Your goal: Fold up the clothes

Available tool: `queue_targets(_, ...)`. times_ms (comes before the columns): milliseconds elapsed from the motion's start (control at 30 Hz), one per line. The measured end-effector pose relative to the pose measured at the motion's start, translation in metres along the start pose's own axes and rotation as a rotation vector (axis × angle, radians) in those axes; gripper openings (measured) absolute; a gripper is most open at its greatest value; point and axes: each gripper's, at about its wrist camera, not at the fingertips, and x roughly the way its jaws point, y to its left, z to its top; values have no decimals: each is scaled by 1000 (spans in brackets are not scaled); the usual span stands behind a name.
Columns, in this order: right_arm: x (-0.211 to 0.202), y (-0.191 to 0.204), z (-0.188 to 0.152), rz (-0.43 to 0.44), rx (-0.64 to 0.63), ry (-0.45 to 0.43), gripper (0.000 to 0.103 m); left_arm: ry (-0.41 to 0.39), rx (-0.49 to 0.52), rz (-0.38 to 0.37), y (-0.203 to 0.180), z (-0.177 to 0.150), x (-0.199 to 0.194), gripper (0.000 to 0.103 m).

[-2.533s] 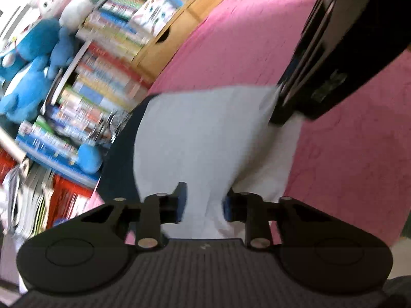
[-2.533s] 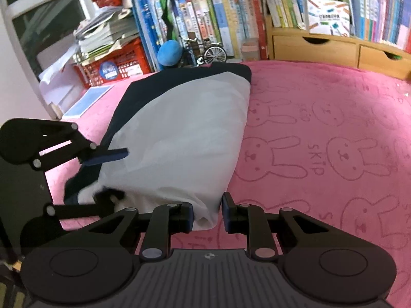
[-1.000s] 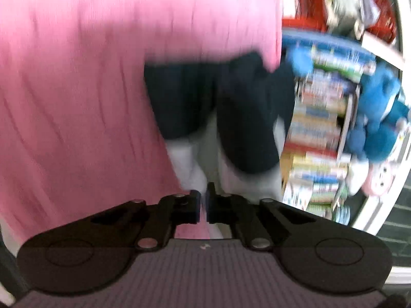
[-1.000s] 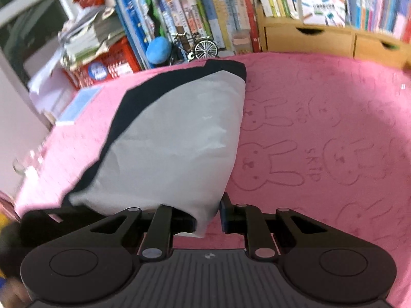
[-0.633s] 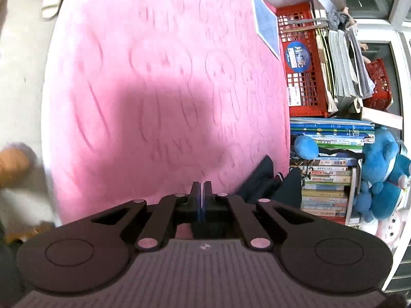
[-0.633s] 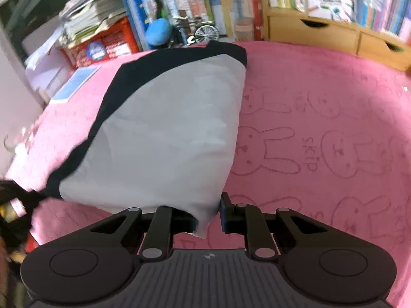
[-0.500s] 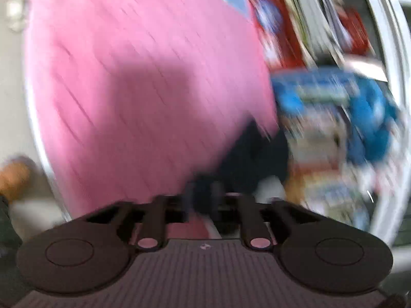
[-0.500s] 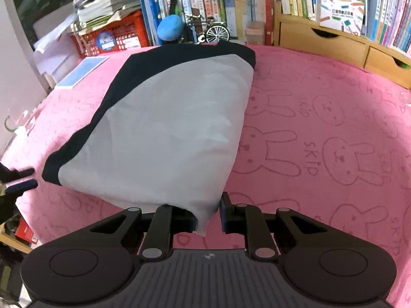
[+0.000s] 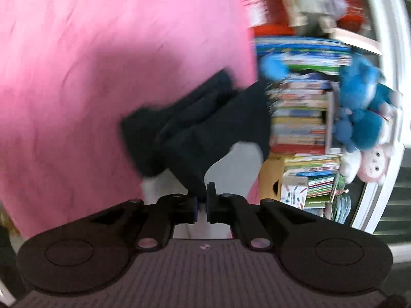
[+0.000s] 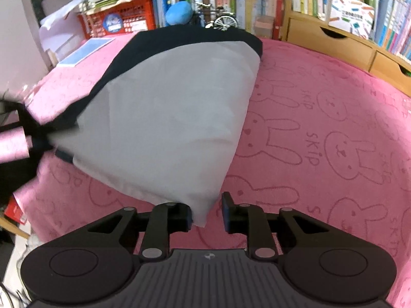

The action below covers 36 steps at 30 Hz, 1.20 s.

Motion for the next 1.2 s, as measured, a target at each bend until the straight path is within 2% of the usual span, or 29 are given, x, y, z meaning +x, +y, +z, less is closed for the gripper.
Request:
queue_targets(67, -1, 5, -2, -2, -35, -9, 27, -32, 132, 3, -17, 0, -9, 6)
queue_targets(133, 0, 8, -4, -8, -57, -11, 27, -30, 137, 26, -16, 3, -4, 7)
queue_targets(200, 2, 8, -6, -15, -59, -2, 27, -11, 81, 105, -5, 7, 8, 9)
queue_targets(233, 3, 7, -6, -16, -60, 1, 28, -12, 85, 134, -1, 8, 12, 10)
queue_targets(367, 5, 6, -11, -41, -113, -11, 35, -93, 187, 240, -1, 14, -1, 9)
queue_targets(433, 5, 2, -14, -42, -124, -22, 42, -91, 239, 284, 1, 16, -3, 10)
queue_targets(500, 4, 0, -13, -30, -140, -15, 43, -78, 327, 334, -5, 13, 5, 10)
queue_targets(567, -2, -6, -6, 12, -144, 15, 45, -71, 381, 355, -10, 10, 10, 10)
queue_targets(633, -18, -14, 3, 54, -134, 45, 55, -58, 370, 340, -6, 14, 10, 10)
queue_targets(667, -28, -18, 8, 76, -133, 53, 57, -52, 365, 332, -4, 15, 11, 11)
queue_targets(800, -56, -17, 46, 121, -127, 9, 69, -24, 367, 306, 3, 21, 11, 13)
queue_targets(867, -53, -1, 74, 155, -156, -23, 66, -8, 372, 291, 5, 24, 12, 13)
queue_targets(933, -37, 20, 102, 199, -202, -57, 45, 9, 373, 274, 8, 27, 13, 13)
queue_targets(1000, -3, 43, 130, 244, -238, -61, 29, 25, 380, 261, 10, 30, 13, 13)
queue_targets(1033, 15, 55, 143, 255, -260, -60, 26, 33, 384, 255, 11, 31, 13, 13)
queue_targets(1200, 112, 89, 199, 143, -318, -50, 21, 62, 398, 213, 17, 36, 11, 13)
